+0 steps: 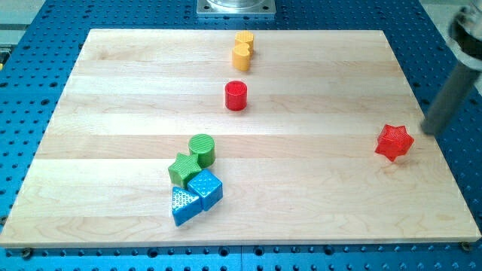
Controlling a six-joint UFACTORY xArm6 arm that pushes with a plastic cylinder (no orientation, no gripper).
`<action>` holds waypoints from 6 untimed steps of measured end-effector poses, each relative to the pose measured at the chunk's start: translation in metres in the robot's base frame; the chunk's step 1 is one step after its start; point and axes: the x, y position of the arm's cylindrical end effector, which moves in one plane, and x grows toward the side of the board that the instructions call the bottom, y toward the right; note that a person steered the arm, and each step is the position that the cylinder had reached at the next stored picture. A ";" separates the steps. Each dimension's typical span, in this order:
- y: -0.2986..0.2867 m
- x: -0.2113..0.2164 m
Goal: Move the red star into the red circle
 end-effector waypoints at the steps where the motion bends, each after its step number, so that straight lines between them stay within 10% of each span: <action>1: -0.013 0.045; 3: -0.135 -0.012; 5: -0.201 0.017; 6: -0.218 -0.044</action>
